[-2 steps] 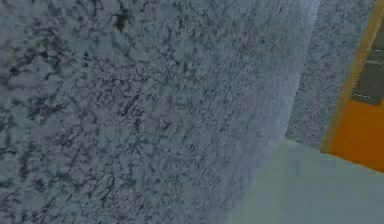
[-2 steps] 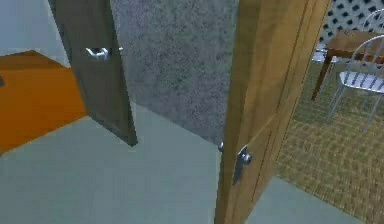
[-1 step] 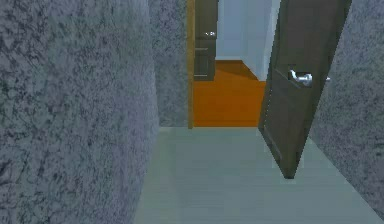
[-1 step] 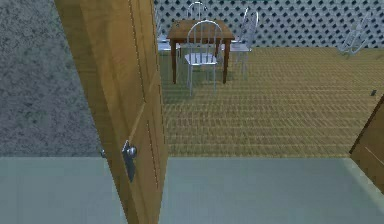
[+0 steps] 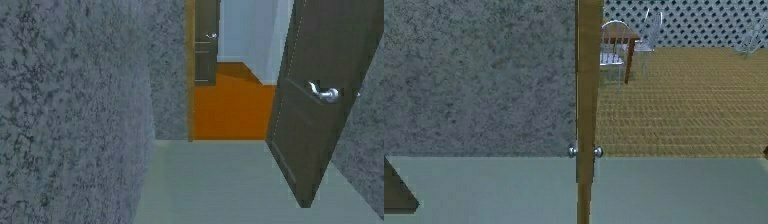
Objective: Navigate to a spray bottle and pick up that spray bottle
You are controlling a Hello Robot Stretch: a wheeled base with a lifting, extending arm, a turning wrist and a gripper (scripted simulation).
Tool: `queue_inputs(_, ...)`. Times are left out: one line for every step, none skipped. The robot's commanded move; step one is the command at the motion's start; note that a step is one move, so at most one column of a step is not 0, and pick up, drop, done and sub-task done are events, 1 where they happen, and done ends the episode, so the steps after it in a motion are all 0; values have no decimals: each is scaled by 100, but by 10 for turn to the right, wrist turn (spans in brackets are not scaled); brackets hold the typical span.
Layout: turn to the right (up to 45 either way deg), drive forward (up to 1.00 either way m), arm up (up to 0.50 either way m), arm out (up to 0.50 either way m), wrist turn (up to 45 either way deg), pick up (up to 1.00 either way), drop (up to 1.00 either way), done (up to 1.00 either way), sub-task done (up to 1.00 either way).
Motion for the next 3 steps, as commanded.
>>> queue_inputs(90, 0, 0, 0, 0, 0, 0, 0, 0)
queue_inputs(0, 100, 0, 0, 0, 0, 0, 0, 0)
queue_inputs(30, 0, 0, 0, 0, 0, 0, 0, 0)
